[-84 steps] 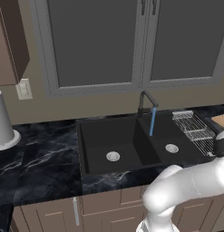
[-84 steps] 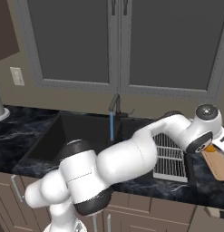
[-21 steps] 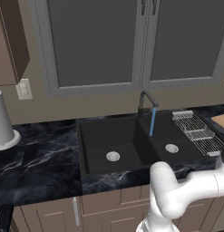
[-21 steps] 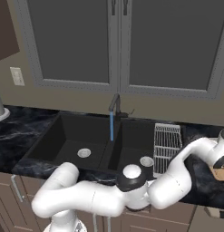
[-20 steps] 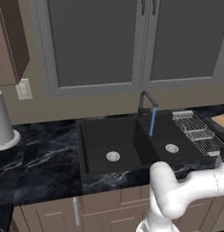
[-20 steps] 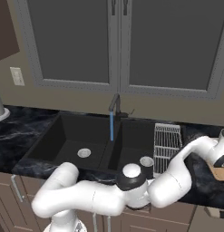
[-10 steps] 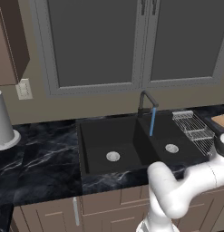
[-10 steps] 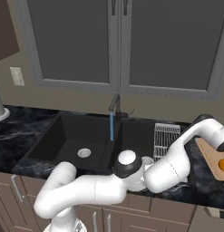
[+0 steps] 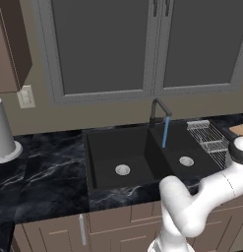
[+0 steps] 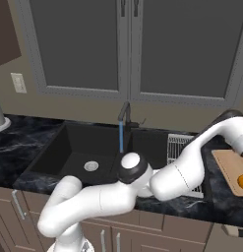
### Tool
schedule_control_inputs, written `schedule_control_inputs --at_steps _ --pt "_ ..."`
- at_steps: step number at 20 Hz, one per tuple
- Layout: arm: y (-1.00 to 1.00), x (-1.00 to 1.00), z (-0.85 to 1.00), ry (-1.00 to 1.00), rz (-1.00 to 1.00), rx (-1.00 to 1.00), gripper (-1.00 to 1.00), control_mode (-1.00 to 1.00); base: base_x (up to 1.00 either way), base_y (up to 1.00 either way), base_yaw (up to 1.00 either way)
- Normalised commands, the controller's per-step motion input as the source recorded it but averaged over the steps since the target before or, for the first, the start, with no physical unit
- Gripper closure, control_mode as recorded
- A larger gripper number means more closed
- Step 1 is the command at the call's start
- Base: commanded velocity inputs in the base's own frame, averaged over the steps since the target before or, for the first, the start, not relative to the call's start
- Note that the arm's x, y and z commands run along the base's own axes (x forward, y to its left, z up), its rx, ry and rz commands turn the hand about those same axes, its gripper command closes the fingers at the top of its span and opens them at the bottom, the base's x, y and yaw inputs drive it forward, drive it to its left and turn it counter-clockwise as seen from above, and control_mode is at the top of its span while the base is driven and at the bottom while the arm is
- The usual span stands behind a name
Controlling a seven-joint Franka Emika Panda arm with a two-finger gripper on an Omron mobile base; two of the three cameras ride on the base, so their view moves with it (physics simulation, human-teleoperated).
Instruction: Pick the orange from the sink and place it on the cutting board to airdry. Then turn off the sink faucet.
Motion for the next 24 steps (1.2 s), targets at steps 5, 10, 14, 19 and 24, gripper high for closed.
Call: schedule_control_inputs --at_steps 5,10,14,19,24 --pt "0.93 -0.24 0.07 -0.19 0.27 -0.03 -1.00 -1.00 0.00 0.00 0.00" --pt "1.00 -0.06 -0.11 -0.36 0.26 -0.12 -1.00 -1.00 0.00 0.00 0.00" --pt "1.00 -0.01 -0.36 -0.53 0.21 -0.12 -1.00 -1.00 0.00 0.00 0.00" --pt "1.00 -0.05 -0.20 -0.60 0.15 -0.13 -1.00 -1.00 0.00 0.00 0.00" --pt "1.00 -0.13 0.27 -0.54 0.10 -0.16 -1.00 -1.00 0.00 0.00 0.00"
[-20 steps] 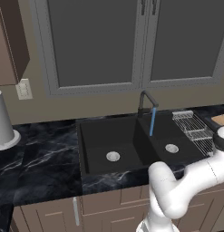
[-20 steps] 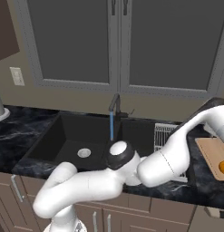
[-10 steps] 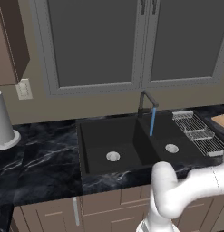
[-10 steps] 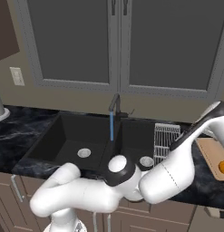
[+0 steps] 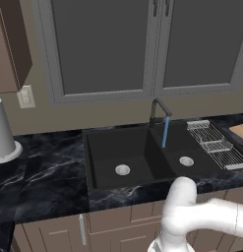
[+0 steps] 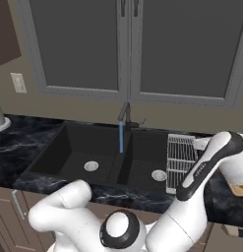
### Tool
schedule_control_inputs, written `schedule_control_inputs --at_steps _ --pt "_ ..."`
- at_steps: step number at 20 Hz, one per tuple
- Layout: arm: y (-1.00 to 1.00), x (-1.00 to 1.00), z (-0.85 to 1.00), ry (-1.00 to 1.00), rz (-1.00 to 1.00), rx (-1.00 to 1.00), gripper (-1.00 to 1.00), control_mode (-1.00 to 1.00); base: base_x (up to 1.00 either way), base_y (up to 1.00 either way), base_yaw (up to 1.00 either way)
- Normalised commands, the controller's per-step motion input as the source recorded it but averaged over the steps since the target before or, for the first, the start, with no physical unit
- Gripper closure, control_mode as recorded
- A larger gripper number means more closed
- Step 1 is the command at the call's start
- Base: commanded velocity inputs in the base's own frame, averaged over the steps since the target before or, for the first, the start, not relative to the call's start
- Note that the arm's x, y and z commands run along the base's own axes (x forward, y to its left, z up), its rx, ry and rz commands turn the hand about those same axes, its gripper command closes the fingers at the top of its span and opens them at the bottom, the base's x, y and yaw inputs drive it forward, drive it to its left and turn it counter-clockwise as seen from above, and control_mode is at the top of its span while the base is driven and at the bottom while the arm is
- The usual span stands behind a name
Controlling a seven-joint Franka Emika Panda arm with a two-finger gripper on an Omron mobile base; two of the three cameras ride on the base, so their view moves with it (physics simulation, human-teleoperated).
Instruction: Pick the orange from the sink and place it on the cutting board to airdry. Then turn off the sink faucet.
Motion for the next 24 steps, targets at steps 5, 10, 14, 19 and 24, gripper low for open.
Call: schedule_control_inputs --at_steps 5,10,14,19,24 --pt "1.00 -0.20 0.65 -0.39 0.13 -0.20 -1.00 -1.00 0.00 0.00 0.00" --pt "1.00 -0.24 0.54 -0.20 0.14 -0.28 -1.00 -1.00 0.00 0.00 0.00" --pt "0.90 -0.27 -0.02 -0.04 0.16 -0.19 -1.00 -1.00 0.00 0.00 0.00" --pt "0.40 0.00 -0.08 0.00 0.31 -0.01 -1.00 -1.00 0.00 0.00 0.00" --pt "0.19 0.06 -0.02 0.00 0.42 0.00 -1.00 -1.00 0.00 0.00 0.00"
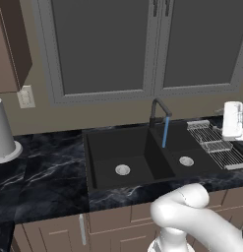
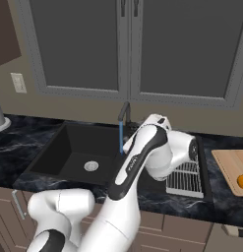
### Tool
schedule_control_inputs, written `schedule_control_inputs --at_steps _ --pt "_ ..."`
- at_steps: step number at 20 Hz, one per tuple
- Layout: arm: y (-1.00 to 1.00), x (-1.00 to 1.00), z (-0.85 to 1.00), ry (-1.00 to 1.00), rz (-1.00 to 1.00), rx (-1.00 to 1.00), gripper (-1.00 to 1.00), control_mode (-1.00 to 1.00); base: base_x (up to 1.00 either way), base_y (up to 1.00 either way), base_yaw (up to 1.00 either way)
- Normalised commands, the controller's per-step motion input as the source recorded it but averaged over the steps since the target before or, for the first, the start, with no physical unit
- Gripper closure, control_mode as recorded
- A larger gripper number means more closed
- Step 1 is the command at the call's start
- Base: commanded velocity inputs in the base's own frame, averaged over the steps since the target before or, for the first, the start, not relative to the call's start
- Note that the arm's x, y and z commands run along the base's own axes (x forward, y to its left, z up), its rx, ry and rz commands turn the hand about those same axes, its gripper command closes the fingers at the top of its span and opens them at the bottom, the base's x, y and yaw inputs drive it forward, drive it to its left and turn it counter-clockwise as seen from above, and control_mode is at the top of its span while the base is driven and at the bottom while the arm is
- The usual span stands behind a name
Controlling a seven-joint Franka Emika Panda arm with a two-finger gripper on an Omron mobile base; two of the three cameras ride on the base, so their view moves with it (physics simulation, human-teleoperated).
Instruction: Pick the orange from the sink and place it on the cutting board to airdry. Then turn off the sink faucet.
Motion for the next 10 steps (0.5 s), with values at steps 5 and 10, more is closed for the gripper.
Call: schedule_control_inputs --at_steps 5,10 --pt "0.05 0.18 0.00 0.03 0.30 -0.01 -1.00 -1.00 0.00 0.00 0.00" --pt "0.12 0.19 -0.09 0.04 0.09 -0.08 -1.00 -1.00 0.00 0.00 0.00"
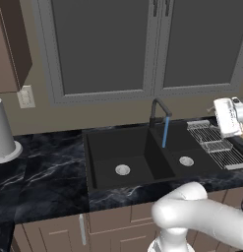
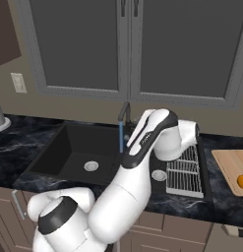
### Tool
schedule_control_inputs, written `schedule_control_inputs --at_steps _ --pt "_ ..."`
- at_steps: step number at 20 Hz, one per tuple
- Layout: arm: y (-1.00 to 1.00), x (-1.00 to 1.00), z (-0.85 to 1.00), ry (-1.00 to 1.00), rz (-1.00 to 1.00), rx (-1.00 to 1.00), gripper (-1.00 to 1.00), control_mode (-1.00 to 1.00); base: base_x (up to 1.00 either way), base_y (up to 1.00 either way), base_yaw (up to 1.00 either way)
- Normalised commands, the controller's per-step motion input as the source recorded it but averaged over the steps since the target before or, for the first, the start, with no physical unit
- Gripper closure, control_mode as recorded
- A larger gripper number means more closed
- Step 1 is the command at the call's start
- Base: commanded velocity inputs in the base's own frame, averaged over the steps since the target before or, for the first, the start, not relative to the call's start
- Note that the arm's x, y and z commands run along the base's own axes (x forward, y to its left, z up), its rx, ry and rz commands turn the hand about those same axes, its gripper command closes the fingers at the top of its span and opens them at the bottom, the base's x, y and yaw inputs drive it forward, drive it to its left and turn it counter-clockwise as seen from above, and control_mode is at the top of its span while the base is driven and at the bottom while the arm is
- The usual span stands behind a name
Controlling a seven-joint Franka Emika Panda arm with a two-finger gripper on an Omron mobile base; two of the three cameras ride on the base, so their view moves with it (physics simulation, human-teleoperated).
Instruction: Pick the orange from the sink and place it on the cutting board to airdry. Then turn off the sink faucet.
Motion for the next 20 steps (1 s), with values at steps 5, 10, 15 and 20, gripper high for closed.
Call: schedule_control_inputs --at_steps 5,10,15,20 --pt "0.24 -0.05 -0.30 0.00 -0.04 -0.07 -1.00 -1.00 0.00 0.00 0.00" --pt "0.01 -0.41 -0.21 0.01 0.00 0.00 -1.00 -1.00 0.00 0.00 0.00" --pt "0.00 -0.34 -0.12 -0.01 0.00 0.02 -1.00 -1.00 0.00 0.00 0.00" --pt "0.06 0.11 0.00 0.01 -0.09 0.00 -1.00 -1.00 0.00 0.00 0.00"
